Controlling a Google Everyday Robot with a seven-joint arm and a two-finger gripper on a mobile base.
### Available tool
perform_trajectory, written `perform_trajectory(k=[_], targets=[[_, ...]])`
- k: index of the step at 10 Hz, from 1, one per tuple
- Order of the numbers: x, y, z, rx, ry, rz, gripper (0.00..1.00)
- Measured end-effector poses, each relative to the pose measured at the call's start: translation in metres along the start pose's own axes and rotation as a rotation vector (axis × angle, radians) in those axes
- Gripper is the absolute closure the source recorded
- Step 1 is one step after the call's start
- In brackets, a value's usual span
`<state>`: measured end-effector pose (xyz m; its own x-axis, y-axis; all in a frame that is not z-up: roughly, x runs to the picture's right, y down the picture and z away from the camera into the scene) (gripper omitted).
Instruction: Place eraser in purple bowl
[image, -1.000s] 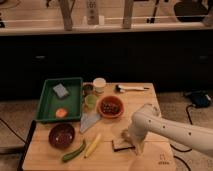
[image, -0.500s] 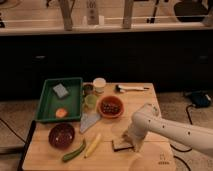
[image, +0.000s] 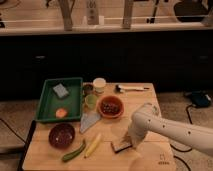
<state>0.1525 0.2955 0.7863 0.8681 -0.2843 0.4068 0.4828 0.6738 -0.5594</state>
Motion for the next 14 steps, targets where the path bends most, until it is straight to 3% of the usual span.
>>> perform_trajectory(k=[4, 9, 14], targets=[[-0.005, 0.008, -0.032, 0.010, 0.030, -0.013, 0.96], [-0.011, 0.016, -0.052, 0.010, 0.055, -0.015, 0.96], [-0.031, 0.009, -0.080, 0.010, 0.083, -0.038, 0.96]])
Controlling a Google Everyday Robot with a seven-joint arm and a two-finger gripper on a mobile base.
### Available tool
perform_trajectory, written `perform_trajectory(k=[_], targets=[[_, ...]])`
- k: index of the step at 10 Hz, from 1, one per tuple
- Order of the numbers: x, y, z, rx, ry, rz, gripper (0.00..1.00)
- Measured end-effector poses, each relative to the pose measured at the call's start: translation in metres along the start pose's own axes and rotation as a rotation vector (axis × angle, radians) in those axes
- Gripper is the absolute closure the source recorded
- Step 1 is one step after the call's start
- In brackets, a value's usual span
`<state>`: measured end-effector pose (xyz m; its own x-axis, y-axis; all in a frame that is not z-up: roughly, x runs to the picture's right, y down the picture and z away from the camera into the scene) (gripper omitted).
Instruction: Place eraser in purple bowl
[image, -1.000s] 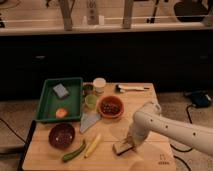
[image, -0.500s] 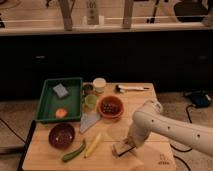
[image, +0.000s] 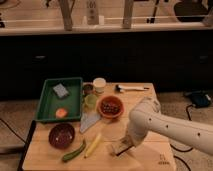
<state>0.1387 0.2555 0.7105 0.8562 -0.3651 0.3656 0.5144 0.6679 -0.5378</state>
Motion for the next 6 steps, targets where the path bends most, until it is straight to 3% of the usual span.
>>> perform_trajectory(k=[6], targets=[[-0.018, -0.010, -0.020, 0.006, 0.026, -0.022, 0.96]])
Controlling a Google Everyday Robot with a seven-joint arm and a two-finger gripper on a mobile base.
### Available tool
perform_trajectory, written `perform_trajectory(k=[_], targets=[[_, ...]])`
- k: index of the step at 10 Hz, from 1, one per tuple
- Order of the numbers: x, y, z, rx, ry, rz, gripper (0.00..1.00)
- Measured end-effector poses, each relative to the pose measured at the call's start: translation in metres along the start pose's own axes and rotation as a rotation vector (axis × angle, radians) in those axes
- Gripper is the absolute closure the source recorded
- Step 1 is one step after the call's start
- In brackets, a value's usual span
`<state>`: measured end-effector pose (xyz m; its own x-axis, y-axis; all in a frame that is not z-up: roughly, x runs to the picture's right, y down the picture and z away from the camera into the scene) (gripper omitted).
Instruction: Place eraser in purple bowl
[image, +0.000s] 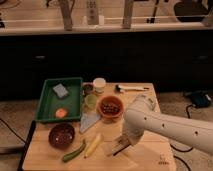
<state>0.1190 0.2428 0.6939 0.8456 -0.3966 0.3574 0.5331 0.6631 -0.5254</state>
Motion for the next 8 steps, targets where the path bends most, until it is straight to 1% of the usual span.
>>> perform_trajectory(k=[2, 4, 6, 8], targets=[[-0.009, -0.004, -0.009, -0.004, 0.012, -0.010, 0.96], [-0.022, -0.013, -0.014, 0.001, 0.015, -0.029, 0.96], [-0.025, -0.015, -0.019, 0.001, 0.029, -0.039, 0.96], [-0.037, -0.021, -0.022, -0.001, 0.035, -0.058, 0.96]])
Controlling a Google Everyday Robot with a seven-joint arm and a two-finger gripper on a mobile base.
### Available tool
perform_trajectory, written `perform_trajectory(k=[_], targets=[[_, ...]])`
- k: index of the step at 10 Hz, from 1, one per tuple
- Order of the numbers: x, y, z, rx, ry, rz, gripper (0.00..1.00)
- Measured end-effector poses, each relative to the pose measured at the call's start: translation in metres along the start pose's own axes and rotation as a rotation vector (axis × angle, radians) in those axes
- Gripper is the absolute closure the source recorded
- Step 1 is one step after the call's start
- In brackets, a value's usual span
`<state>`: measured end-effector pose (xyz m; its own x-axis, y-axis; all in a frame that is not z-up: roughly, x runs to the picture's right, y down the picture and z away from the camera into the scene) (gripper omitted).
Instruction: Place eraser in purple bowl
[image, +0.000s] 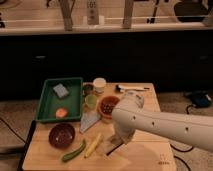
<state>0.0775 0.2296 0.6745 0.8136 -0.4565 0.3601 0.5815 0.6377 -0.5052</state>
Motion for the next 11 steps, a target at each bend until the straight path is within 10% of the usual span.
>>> perform_trajectory(k=[11], targets=[[-0.047, -0.022, -0.007, -0.016, 0.029, -0.106, 0.96]])
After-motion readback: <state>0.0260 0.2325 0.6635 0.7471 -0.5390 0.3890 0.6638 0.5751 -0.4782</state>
